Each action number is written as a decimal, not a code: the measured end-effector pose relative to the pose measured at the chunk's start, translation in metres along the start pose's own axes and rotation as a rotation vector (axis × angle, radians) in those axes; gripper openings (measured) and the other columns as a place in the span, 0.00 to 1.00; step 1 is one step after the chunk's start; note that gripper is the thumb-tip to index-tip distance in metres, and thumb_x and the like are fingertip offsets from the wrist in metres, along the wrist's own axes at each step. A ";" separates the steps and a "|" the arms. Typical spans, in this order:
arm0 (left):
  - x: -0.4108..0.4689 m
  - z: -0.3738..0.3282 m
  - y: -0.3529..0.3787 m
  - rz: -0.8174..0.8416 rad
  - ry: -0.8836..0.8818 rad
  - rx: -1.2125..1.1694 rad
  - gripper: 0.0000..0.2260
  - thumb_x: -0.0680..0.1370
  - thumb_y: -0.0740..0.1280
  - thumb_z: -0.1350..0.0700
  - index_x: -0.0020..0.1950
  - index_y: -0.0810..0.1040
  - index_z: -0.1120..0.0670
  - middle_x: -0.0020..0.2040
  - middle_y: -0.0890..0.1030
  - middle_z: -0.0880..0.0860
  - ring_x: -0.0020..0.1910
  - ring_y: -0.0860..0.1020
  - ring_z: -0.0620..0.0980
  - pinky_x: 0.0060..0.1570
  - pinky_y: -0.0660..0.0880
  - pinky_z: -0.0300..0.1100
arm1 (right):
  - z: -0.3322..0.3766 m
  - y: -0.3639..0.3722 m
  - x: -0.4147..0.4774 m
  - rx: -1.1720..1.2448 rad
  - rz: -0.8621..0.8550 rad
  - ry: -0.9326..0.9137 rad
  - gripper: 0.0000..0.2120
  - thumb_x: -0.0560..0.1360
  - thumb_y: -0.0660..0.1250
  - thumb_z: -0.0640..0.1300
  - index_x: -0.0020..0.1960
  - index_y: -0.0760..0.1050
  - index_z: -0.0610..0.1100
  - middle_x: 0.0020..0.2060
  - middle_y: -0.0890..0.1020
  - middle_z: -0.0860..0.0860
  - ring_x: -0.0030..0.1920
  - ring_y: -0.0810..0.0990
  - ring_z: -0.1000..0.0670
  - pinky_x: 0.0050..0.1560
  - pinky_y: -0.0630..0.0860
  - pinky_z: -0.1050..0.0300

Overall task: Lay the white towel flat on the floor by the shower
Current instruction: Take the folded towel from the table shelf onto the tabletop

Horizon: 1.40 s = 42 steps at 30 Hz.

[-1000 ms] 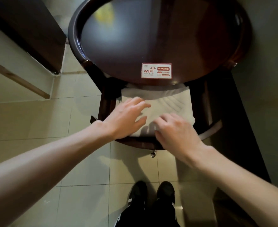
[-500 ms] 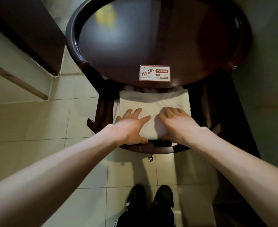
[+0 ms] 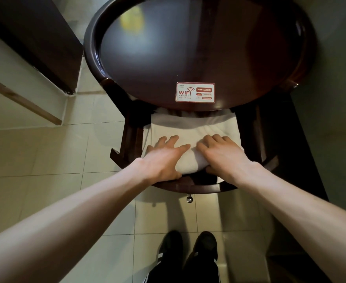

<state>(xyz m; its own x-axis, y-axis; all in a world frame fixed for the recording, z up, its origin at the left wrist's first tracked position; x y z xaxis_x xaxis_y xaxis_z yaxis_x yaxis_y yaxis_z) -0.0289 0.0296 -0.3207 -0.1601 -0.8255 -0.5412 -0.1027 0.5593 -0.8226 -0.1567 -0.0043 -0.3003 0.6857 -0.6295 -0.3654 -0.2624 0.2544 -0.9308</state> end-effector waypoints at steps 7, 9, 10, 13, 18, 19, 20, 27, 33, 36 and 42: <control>-0.009 -0.002 -0.026 -0.142 0.040 0.080 0.35 0.70 0.70 0.46 0.74 0.59 0.46 0.71 0.66 0.53 0.68 0.67 0.59 0.64 0.67 0.58 | -0.003 -0.026 -0.001 0.078 -0.027 0.011 0.21 0.70 0.66 0.52 0.61 0.70 0.47 0.55 0.76 0.47 0.56 0.75 0.43 0.52 0.69 0.51; -0.013 -0.001 -0.035 -0.183 0.056 0.060 0.33 0.71 0.70 0.46 0.72 0.61 0.48 0.68 0.70 0.53 0.64 0.70 0.57 0.61 0.69 0.55 | -0.005 -0.036 -0.001 0.096 -0.053 0.015 0.20 0.71 0.66 0.55 0.59 0.70 0.48 0.52 0.76 0.48 0.54 0.76 0.44 0.50 0.68 0.51; -0.016 0.000 -0.040 -0.201 0.060 0.048 0.32 0.71 0.70 0.46 0.71 0.62 0.48 0.66 0.71 0.52 0.63 0.71 0.57 0.60 0.70 0.54 | -0.006 -0.042 -0.001 0.108 -0.065 0.020 0.18 0.71 0.66 0.56 0.58 0.71 0.49 0.51 0.76 0.49 0.53 0.76 0.44 0.49 0.68 0.52; -0.023 0.001 -0.057 -0.259 0.076 0.010 0.29 0.71 0.70 0.46 0.68 0.65 0.49 0.62 0.74 0.50 0.61 0.73 0.55 0.56 0.71 0.53 | -0.007 -0.061 -0.002 0.145 -0.086 0.027 0.15 0.71 0.64 0.55 0.53 0.71 0.48 0.48 0.77 0.50 0.50 0.77 0.44 0.48 0.69 0.51; -0.040 0.000 -0.092 -0.343 0.099 -0.053 0.20 0.73 0.68 0.48 0.63 0.69 0.49 0.53 0.76 0.49 0.52 0.76 0.53 0.51 0.73 0.53 | -0.009 -0.095 -0.008 0.161 -0.116 0.025 0.16 0.68 0.63 0.54 0.53 0.71 0.48 0.46 0.78 0.51 0.48 0.78 0.45 0.47 0.71 0.51; -0.044 -0.001 -0.098 -0.357 0.098 -0.048 0.19 0.73 0.67 0.48 0.62 0.69 0.49 0.52 0.76 0.49 0.51 0.76 0.54 0.50 0.73 0.52 | -0.010 -0.103 -0.010 0.170 -0.118 0.024 0.17 0.67 0.63 0.54 0.53 0.72 0.49 0.46 0.78 0.52 0.48 0.78 0.45 0.47 0.72 0.50; -0.048 -0.003 -0.105 -0.366 0.097 -0.043 0.19 0.73 0.67 0.48 0.62 0.69 0.49 0.52 0.76 0.49 0.50 0.76 0.54 0.49 0.73 0.51 | -0.011 -0.111 -0.012 0.181 -0.121 0.022 0.17 0.67 0.63 0.54 0.53 0.72 0.49 0.46 0.78 0.52 0.48 0.78 0.46 0.48 0.73 0.50; -0.066 -0.007 -0.157 -0.320 0.099 0.001 0.19 0.74 0.65 0.46 0.63 0.69 0.49 0.54 0.75 0.50 0.54 0.76 0.55 0.50 0.71 0.49 | -0.020 -0.163 -0.024 0.261 -0.130 0.007 0.17 0.65 0.65 0.53 0.52 0.73 0.50 0.47 0.81 0.52 0.49 0.79 0.46 0.47 0.76 0.51; -0.078 -0.007 -0.204 -0.331 0.111 0.003 0.19 0.73 0.64 0.46 0.64 0.69 0.47 0.54 0.76 0.48 0.53 0.76 0.54 0.44 0.67 0.46 | -0.026 -0.199 -0.035 0.330 -0.139 0.007 0.27 0.66 0.65 0.57 0.63 0.68 0.51 0.51 0.77 0.52 0.53 0.77 0.48 0.52 0.74 0.50; -0.079 -0.007 -0.227 -0.348 0.113 -0.034 0.18 0.73 0.65 0.47 0.63 0.69 0.46 0.54 0.75 0.47 0.53 0.76 0.53 0.44 0.68 0.46 | -0.032 -0.213 -0.033 0.290 -0.143 0.014 0.32 0.65 0.68 0.64 0.64 0.64 0.53 0.52 0.75 0.53 0.52 0.76 0.49 0.53 0.73 0.51; -0.069 -0.004 -0.268 -0.394 0.125 -0.035 0.18 0.73 0.65 0.48 0.62 0.70 0.46 0.54 0.75 0.47 0.53 0.75 0.51 0.43 0.67 0.46 | -0.051 -0.245 -0.018 0.262 -0.274 0.047 0.21 0.66 0.67 0.55 0.55 0.68 0.49 0.47 0.76 0.52 0.47 0.78 0.46 0.47 0.76 0.48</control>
<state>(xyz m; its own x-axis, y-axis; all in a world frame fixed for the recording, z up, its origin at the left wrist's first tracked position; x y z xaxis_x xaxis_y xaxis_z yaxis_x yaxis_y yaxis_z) 0.0060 -0.0634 -0.0619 -0.2195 -0.9626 -0.1589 -0.2126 0.2061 -0.9552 -0.1397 -0.0927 -0.0665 0.6727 -0.7319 -0.1087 0.1134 0.2471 -0.9623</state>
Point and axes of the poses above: each hand's wrist, its own x-axis towards the middle knuckle, its own y-axis out of the palm, z = x × y, the point moved 6 cm from there along x, towards the middle knuckle
